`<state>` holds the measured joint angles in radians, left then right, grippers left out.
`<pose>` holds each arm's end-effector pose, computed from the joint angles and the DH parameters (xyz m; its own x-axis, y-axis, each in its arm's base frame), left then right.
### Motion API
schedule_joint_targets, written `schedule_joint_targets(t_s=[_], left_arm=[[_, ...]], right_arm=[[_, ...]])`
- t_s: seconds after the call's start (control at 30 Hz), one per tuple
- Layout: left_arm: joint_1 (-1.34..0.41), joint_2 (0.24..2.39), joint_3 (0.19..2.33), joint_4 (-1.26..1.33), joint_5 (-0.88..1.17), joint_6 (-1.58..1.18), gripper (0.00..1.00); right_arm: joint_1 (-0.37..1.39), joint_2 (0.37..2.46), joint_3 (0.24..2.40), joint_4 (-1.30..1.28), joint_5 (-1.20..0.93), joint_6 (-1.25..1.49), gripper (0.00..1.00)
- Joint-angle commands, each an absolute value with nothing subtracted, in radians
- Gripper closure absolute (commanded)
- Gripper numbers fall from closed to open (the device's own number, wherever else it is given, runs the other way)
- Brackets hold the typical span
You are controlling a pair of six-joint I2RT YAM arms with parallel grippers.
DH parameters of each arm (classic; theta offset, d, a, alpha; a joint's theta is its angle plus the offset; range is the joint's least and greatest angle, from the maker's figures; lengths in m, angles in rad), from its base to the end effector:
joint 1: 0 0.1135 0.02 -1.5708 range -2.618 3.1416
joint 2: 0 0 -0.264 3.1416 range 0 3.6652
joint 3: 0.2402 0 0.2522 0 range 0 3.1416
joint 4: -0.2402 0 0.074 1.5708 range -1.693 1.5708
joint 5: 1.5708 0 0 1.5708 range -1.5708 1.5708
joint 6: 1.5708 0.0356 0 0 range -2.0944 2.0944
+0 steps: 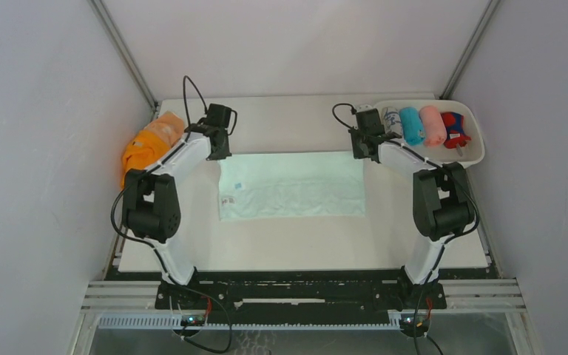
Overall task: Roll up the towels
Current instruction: Fold the towel at the center of the board.
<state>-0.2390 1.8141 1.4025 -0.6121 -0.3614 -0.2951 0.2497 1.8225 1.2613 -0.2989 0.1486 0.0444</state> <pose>0.3799 -0.0796 0.2351 -0.8063 -0.0835 -0.5855 -0.2004 0.9700 0.1376 0.3853 0.0928 0.2068 -0.7404 -0.1435 -0.6567 -0.1180 0.9895 -0.0831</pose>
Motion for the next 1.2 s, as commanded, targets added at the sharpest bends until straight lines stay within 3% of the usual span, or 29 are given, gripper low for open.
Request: schedule_joint_targets(t_s=[0.0,1.17], left_arm=[[-0.22,1.733,1.4,-0.694,-0.403,-0.27,1.0],[-0.275,1.477,1.142,-0.85,-0.408,-0.196,1.0]], right_arm=[[0.229,1.727,1.266,-0.326,0.235,0.065,1.0],[0.268,1.385,0.917,-0.369,0.395,0.371,1.0]])
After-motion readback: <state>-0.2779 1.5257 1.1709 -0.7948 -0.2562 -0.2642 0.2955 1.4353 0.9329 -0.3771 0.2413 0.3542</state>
